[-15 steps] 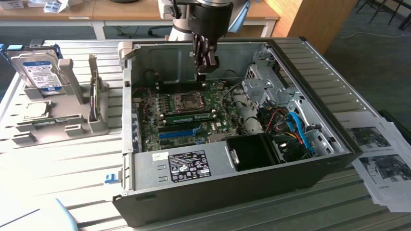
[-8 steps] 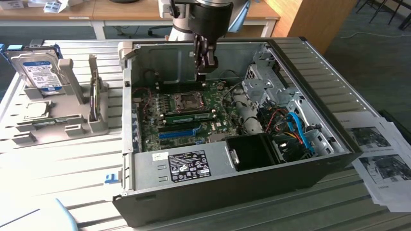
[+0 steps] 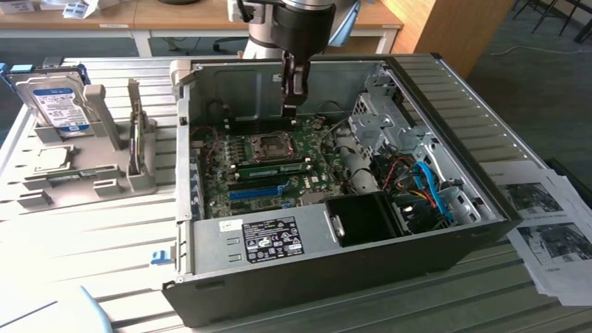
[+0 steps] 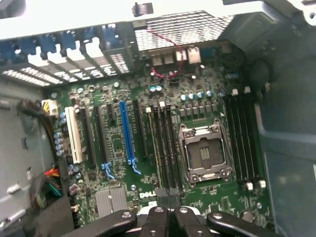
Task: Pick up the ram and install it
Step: 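Press down the ram until it locks into place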
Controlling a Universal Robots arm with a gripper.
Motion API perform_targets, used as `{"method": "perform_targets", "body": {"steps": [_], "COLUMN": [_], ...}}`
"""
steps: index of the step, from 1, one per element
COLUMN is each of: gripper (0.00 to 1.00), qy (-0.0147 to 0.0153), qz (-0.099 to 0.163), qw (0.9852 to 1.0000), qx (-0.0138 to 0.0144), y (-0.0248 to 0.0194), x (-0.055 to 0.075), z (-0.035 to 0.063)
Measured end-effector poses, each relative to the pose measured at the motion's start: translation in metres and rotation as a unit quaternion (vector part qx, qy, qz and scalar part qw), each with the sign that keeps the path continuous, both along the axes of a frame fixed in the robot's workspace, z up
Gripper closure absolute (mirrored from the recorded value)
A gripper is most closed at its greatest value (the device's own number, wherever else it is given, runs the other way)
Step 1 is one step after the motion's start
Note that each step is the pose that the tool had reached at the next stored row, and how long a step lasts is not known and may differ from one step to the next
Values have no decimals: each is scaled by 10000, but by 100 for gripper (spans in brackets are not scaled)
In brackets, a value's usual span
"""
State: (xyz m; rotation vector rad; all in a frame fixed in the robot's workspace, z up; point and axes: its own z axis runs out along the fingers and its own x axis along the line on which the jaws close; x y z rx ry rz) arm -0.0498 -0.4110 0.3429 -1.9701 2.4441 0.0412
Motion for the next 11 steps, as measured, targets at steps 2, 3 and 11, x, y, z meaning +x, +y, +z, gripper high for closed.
{"method": "perform_targets", "body": {"steps": [2,3,11], "gripper": [91,91,91], "qy": [0,0,0], "qz": [-180,-270,-999], "qw": [9998,9996,9950], "qx": [0,0,0], "y": [0,0,0], "x": [0,0,0], "z": [-1,-1,-5]}}
